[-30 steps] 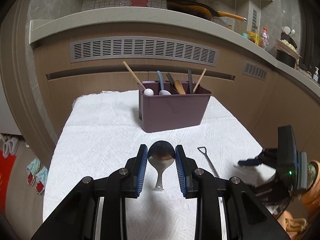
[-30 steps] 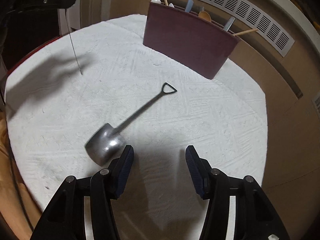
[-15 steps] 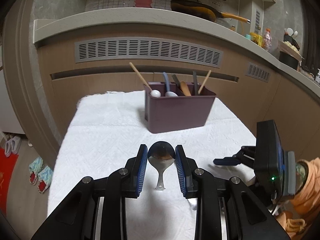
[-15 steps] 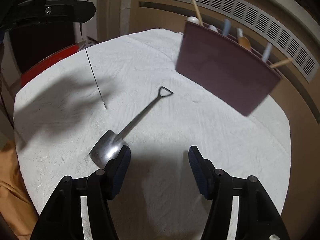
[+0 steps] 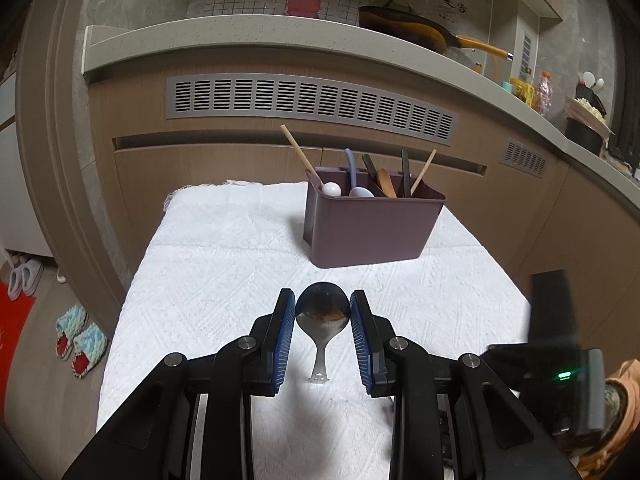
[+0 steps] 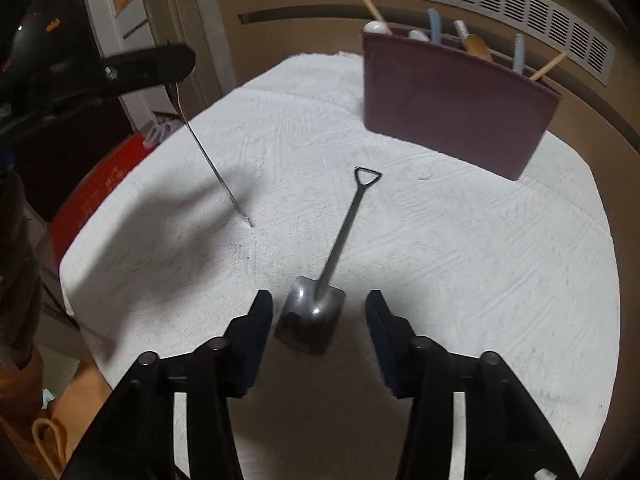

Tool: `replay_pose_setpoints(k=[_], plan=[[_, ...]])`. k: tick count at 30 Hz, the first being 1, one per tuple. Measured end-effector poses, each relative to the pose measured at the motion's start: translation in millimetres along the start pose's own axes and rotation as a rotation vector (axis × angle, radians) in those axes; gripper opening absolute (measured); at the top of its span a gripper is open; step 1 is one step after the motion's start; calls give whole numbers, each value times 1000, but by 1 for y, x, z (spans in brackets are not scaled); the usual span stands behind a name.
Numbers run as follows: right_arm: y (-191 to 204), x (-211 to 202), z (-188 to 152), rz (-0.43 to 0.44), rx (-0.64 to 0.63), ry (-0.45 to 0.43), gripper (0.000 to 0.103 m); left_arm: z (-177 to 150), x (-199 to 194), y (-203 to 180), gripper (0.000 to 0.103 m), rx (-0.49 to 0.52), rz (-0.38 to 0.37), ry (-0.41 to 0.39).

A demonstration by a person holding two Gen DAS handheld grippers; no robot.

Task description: Organize utensils

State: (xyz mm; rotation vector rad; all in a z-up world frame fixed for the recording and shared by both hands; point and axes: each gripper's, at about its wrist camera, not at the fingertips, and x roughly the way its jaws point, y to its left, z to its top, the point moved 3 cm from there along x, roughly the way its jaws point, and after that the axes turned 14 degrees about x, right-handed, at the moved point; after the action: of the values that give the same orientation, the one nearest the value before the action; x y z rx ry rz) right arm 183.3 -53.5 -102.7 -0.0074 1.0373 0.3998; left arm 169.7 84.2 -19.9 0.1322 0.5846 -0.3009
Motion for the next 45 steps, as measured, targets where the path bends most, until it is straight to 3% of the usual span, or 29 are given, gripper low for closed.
replay_pose_setpoints(k=[3, 5, 7, 9, 10, 14, 19, 22, 23, 25, 27, 29, 31, 35, 37, 38, 41, 45], plan=[[7, 15, -3, -23, -16, 59, 45, -3, -1, 2, 29, -17, -6, -2], [10, 15, -6, -42, -41, 49, 41, -3, -2, 2, 29, -20, -7, -2], [9, 12, -7, -52, -53, 40, 31, -3, -3, 2, 29, -17, -9, -4], [5, -1, -5, -40, -62, 16, 11, -3, -4, 1, 29, -13, -11, -8], [1, -9, -1, -38, -67, 3, 7, -3, -6, 0, 29, -9, -11, -9], [-18, -48, 10, -73, -81, -97, 6, 1, -9, -5, 29, 2, -15, -17], [-26, -52, 7, -75, -148, -110, 7, 2, -11, -8, 29, 13, -11, -19], [-18, -31, 8, -69, -281, -89, 19, 1, -10, -5, 29, 0, -6, -13], [-16, -23, 11, -75, -299, -76, 30, 1, -9, -3, 29, -3, -4, -11], [-18, -12, 22, -74, -261, -58, 34, 0, -6, -1, 29, -10, -3, -5], [-23, 2, 40, -28, -125, -19, 34, -1, -3, 3, 29, -17, -7, -1], [-24, 16, 56, 33, 20, 5, 33, -2, 0, 4, 29, -19, -15, 1], [-18, 27, 63, 19, 65, -8, 30, -3, 0, 5, 29, -18, -19, -1], [-7, 62, 67, -162, 62, 18, 25, -5, -2, 11, 29, -29, -21, -7], [-8, 63, 69, -164, 64, 5, 19, -7, -3, 13, 29, -36, -21, -7], [-7, 61, 68, -148, 55, 12, 8, -7, -2, 14, 29, -37, -19, -6], [-6, 45, 62, -65, 42, 17, 6, -6, -2, 14, 29, -39, -18, -8], [-10, -8, 54, -5, 38, -106, 3, -2, -4, 4, 29, -21, -25, -11]])
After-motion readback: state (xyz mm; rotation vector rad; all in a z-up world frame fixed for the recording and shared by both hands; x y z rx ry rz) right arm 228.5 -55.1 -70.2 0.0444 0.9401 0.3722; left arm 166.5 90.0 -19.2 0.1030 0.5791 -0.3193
